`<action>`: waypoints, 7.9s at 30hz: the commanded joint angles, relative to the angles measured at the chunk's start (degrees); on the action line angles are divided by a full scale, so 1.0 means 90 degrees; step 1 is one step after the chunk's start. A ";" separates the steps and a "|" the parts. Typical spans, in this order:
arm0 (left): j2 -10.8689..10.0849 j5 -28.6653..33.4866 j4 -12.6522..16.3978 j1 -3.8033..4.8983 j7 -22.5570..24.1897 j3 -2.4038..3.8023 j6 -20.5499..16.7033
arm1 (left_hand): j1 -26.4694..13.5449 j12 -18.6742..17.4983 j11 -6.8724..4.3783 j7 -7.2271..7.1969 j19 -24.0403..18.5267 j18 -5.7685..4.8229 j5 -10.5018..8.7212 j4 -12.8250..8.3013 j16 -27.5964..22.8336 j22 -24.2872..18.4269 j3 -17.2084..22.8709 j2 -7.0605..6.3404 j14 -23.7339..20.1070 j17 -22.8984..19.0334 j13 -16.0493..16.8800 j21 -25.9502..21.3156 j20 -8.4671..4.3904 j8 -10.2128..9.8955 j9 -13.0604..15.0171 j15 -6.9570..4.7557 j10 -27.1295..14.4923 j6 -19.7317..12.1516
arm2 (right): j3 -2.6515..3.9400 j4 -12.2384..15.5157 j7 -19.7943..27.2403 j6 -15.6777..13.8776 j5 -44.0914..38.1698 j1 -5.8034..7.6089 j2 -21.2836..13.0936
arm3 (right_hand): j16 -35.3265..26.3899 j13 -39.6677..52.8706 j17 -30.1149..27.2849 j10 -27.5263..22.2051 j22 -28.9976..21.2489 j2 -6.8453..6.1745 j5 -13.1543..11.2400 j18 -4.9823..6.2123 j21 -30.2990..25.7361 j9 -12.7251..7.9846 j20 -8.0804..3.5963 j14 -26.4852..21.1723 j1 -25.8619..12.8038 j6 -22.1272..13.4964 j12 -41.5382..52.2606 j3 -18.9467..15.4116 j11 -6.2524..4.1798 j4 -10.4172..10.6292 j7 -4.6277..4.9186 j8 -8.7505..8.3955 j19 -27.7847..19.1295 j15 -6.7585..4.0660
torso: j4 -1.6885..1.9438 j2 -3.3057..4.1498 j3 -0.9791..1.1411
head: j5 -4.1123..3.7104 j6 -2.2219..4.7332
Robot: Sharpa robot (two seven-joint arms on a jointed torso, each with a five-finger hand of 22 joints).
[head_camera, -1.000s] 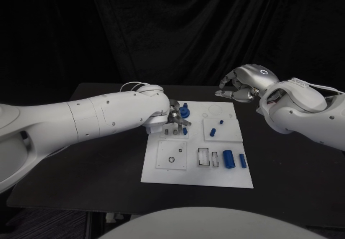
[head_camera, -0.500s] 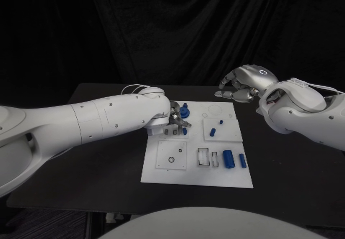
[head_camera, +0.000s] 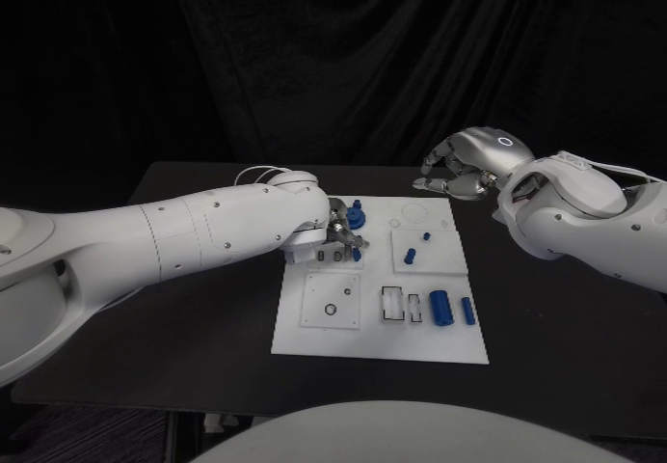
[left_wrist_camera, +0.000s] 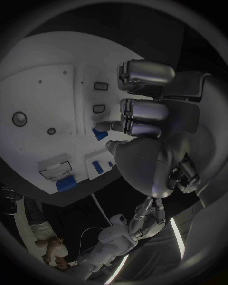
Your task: Assemble the parts on the task board
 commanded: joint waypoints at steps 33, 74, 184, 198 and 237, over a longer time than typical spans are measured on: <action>0.0140 0.0005 -0.0123 -0.0083 0.0062 0.0006 0.0260 | 0.0263 -0.0006 0.0031 -0.0002 0.0021 -0.0018 0.0020 -0.0183 0.0017 0.0996 0.0163 -0.0034 0.0662 0.1674 0.1672 -0.0058 -0.0012 -0.0214 0.0008 0.0002 0.0663 0.0089 | 0.0004 -0.0043 -0.0176 0.0142 -0.0019 -0.0035 0.0070 | 0.0019 0.1677 0.1677 0.0664 0.1347 0.0002 0.0022 0.0093 -0.0024 -0.0009 0.0044 0.0678 0.0013 0.0013 0.0017 -0.0030 0.0042 -0.0009 0.0028 -0.0023 0.0196 0.0054 | -0.0011 -0.0006 0.0014 | -0.0019 -0.0001; 0.0081 0.0005 -0.0088 -0.0107 0.0083 0.0006 0.0220 | 0.0459 -0.0006 0.0028 0.0002 0.0018 -0.0014 0.0951 -0.0579 0.0017 0.1018 0.1418 -0.0404 0.0662 0.1674 0.1672 -0.0100 -0.0015 -0.0730 0.0284 -0.0001 0.0663 0.0204 | 0.0004 -0.0037 -0.0200 0.0230 -0.0019 -0.0060 0.0054 | 0.0019 0.1677 0.1677 0.0664 0.1344 0.0008 0.0025 0.0096 -0.0035 -0.0011 0.0056 0.0678 0.0024 0.0032 0.0017 -0.0034 0.0053 -0.0010 0.0035 -0.0026 0.0192 0.0066 | 0.0010 -0.0014 0.0006 | 0.0006 -0.0001; -0.0479 0.0005 0.0221 -0.0188 0.0068 0.0005 0.0058 | -0.0368 -0.0006 0.0101 0.0085 -0.0203 0.0056 -0.0040 -0.0337 0.0017 0.0838 0.2282 -0.0778 0.0662 0.1674 0.1672 -0.0347 0.0032 -0.1104 0.0551 0.0055 0.0663 0.0263 | 0.0005 -0.0081 -0.0244 0.0368 -0.0019 -0.0173 -0.0006 | 0.0019 0.1677 0.1677 0.0664 0.1337 0.0042 0.0028 0.0102 -0.0056 -0.0014 0.0072 0.0678 0.0021 0.0064 0.0017 -0.0039 0.0058 0.0000 0.0037 -0.0031 0.0184 0.0075 | 0.0005 -0.0014 0.0002 | 0.0195 -0.0001; -0.0507 0.0005 0.0182 -0.0292 0.0014 0.0005 0.0141 | -0.0739 -0.0006 0.0215 0.0216 -0.0263 0.0077 -0.0336 0.0004 0.0017 0.0798 0.1802 -0.0780 0.0662 0.1674 0.1672 -0.0421 0.0127 -0.1548 0.0252 0.0159 0.0663 0.0201 | 0.0005 -0.0061 -0.0250 0.0404 -0.0019 -0.0173 -0.0026 | 0.0019 0.1677 0.1677 0.0664 0.1335 0.0045 0.0029 0.0104 -0.0065 -0.0016 0.0075 0.0678 0.0024 0.0075 0.0017 -0.0044 0.0058 -0.0002 0.0036 -0.0033 0.0181 0.0075 | -0.0004 0.0001 0.0000 | 0.0206 -0.0001; -0.1734 -0.0900 0.1284 0.0490 0.0659 0.0007 -0.1199 | -0.0484 -0.0006 -0.0032 -0.0087 0.0090 -0.0020 -0.0158 0.0124 0.0017 0.1134 0.0665 -0.0481 0.0662 0.1674 0.1672 -0.0179 -0.0059 -0.0527 0.2290 -0.0048 0.0663 0.0376 | 0.0005 -0.0019 -0.0233 0.0260 -0.0019 -0.0169 -0.0161 | 0.0019 0.1677 0.1677 0.0664 0.1336 0.0058 0.0042 0.0104 -0.0062 -0.0023 0.0081 0.0678 -0.0041 0.0095 0.0017 -0.0080 0.0059 0.0027 0.0035 -0.0047 0.0183 0.0077 | -0.0006 -0.0007 0.0007 | 0.0103 -0.0001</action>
